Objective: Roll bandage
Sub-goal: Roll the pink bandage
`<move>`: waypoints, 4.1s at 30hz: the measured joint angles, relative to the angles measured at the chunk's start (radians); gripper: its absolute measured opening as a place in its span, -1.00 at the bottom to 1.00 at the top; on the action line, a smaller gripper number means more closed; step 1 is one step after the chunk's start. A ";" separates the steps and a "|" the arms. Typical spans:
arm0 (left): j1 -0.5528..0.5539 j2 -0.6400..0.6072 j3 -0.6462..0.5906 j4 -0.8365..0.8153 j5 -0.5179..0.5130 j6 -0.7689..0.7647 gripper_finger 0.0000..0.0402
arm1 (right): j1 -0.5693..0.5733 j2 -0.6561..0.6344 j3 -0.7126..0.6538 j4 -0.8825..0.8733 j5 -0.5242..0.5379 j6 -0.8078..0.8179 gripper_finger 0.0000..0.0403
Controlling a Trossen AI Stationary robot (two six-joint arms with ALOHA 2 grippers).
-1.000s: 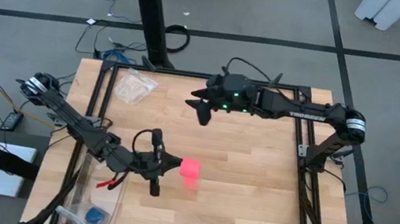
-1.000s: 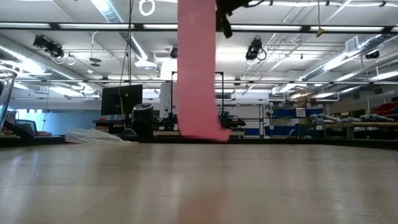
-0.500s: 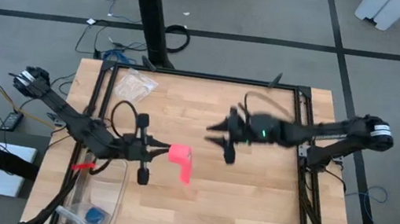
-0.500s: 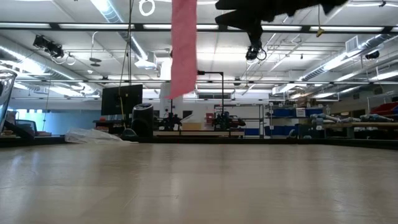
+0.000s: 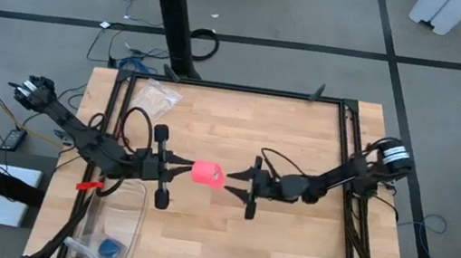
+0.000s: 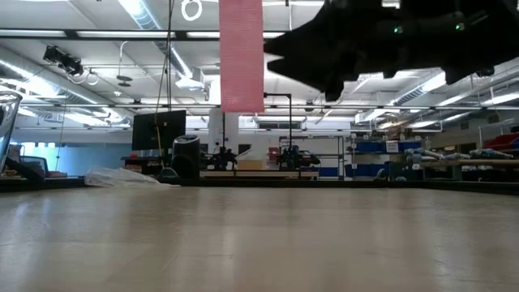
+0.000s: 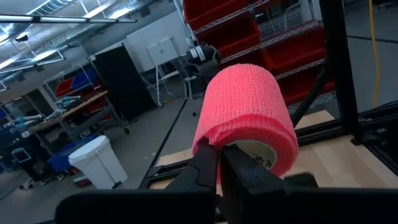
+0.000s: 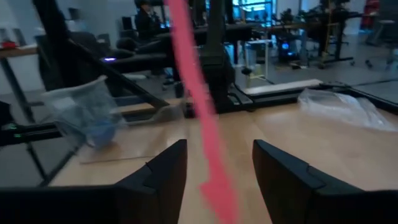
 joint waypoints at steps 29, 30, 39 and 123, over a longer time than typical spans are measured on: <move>0.084 -0.018 -0.010 -0.087 -0.146 0.078 -0.96 | 0.165 0.182 0.154 0.098 -0.119 0.117 -0.98; 0.097 -0.022 -0.019 -0.085 -0.147 0.074 -0.96 | 0.187 0.173 0.167 0.097 -0.118 0.106 -0.98; 0.198 -0.050 -0.157 -0.082 -0.040 -0.013 -0.96 | 0.313 0.045 0.353 -0.131 -0.086 -0.060 -0.99; -0.066 0.032 -0.086 0.052 0.021 -0.110 -0.96 | 0.115 -0.191 0.326 -0.527 -0.072 -0.047 0.08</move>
